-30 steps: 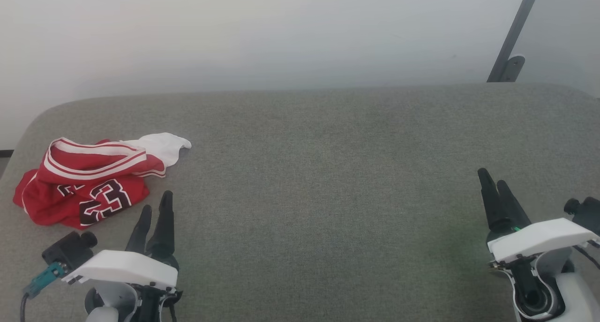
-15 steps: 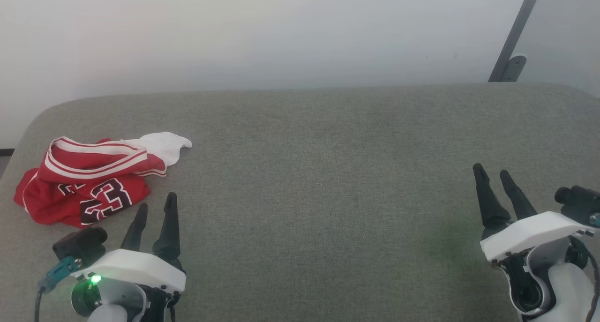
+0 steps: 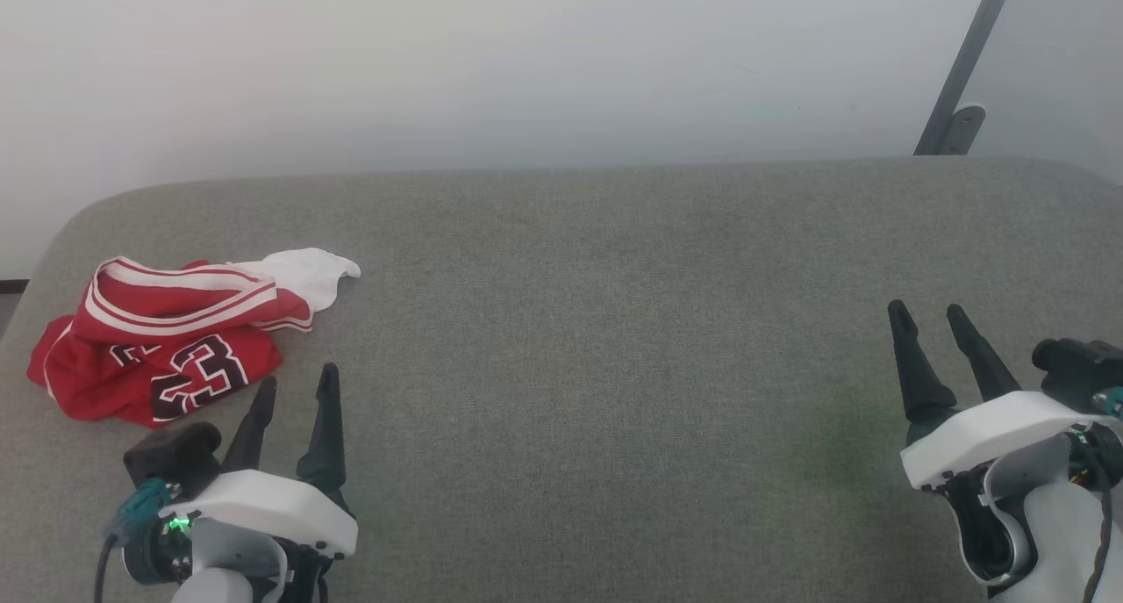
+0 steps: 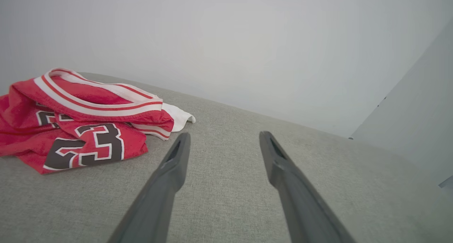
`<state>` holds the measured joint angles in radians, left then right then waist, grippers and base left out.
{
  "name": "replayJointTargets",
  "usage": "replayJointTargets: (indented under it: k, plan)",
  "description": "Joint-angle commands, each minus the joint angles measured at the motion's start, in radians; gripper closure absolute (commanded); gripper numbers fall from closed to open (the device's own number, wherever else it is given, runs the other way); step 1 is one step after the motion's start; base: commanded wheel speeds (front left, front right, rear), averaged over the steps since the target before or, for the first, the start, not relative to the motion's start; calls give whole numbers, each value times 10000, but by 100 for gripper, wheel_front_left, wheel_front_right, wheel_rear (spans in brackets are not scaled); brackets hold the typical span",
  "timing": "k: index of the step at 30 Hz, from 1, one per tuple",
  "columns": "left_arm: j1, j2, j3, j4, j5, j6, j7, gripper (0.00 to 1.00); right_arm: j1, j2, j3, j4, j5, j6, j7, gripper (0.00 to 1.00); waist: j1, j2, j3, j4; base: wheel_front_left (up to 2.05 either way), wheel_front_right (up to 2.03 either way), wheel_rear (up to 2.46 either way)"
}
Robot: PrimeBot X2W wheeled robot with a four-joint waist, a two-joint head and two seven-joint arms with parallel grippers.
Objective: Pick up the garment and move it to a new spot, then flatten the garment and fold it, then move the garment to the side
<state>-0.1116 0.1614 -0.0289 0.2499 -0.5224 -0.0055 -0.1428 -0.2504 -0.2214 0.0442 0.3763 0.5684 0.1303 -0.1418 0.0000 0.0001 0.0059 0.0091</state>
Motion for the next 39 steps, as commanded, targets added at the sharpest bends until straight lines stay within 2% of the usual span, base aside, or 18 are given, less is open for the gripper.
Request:
replayJointTargets:
  k: [1, 18, 39]
  plan:
    - [-291, 95, -31, -53, 328, 19, -102, 0, -204, -87, 37, -25, -241, 4, -112, 0, 0, -1, 1, -2, 0, 0, 0]
    - [-304, 84, -25, 418, 1691, -97, -509, 0, -229, -197, 28, 138, -1358, 5, -523, 0, 0, -1, -77, 12, 0, 0, 0]
    - [-329, -91, 399, 993, 3038, -434, -917, 0, -178, -226, -25, 351, -1757, 5, -934, 0, 0, -1, -139, 70, 0, 0, 0]
